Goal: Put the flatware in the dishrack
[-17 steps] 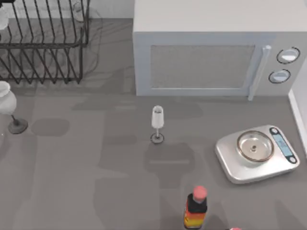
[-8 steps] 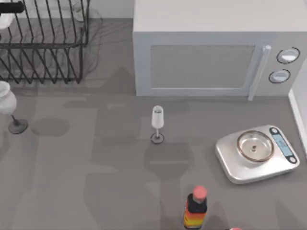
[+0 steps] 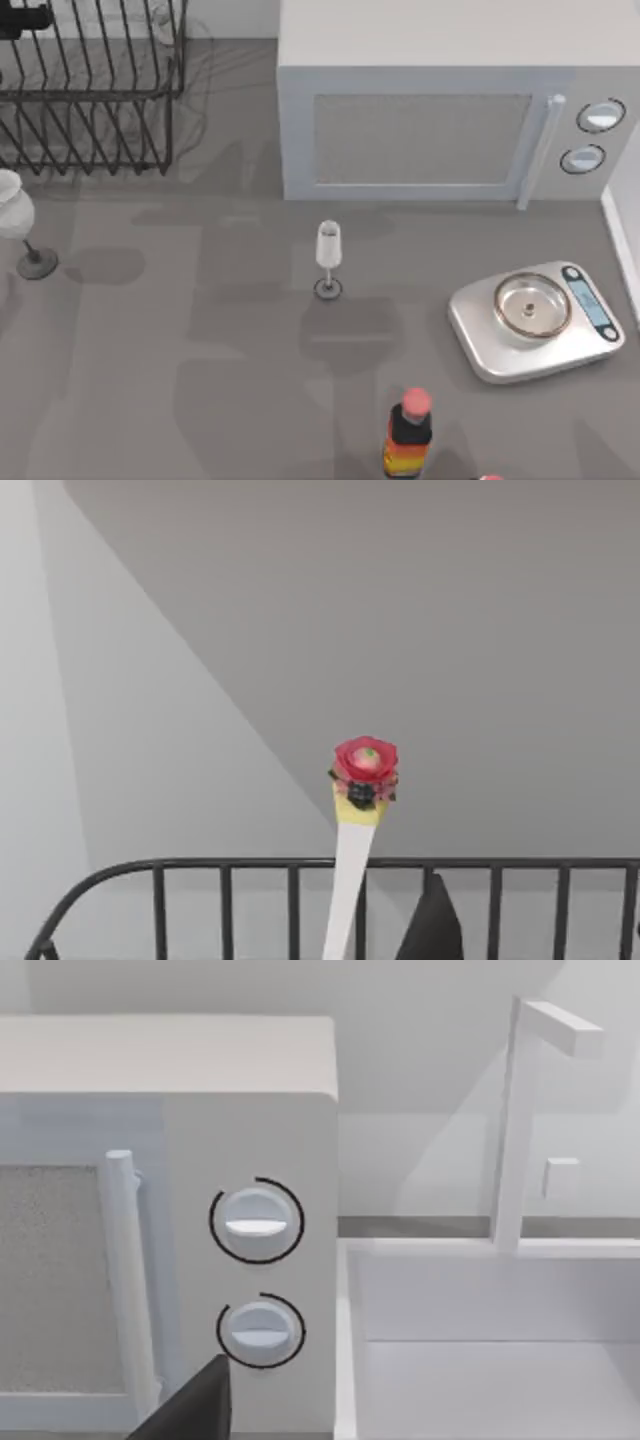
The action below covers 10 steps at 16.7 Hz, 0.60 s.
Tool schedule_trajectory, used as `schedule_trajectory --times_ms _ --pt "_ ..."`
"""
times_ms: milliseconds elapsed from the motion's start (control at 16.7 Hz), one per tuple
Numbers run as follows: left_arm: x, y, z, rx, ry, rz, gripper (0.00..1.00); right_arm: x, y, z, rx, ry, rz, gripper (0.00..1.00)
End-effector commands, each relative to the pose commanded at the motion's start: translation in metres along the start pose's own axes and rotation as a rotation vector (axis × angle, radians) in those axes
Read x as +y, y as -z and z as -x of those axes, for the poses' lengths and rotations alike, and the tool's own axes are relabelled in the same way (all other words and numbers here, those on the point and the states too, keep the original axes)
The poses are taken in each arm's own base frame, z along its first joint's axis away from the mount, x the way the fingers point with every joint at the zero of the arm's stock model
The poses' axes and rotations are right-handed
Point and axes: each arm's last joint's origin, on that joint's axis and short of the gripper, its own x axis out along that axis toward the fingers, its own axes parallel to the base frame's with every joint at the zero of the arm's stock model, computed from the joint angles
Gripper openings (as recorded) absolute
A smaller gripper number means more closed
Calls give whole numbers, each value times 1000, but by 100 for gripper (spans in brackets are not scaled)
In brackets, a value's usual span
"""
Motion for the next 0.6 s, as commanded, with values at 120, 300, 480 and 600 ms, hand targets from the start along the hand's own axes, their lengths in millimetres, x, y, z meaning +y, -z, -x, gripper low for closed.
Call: schedule_trajectory --times_ms 120,300,480,600 --pt "0 0 0 0 0 0 83 0 0 0 0 0 0 100" --pt "0 0 0 0 0 0 100 0 0 0 0 0 0 100" --pt "0 0 0 0 0 0 100 0 0 0 0 0 0 100" --pt "0 0 0 0 0 0 100 0 0 0 0 0 0 100"
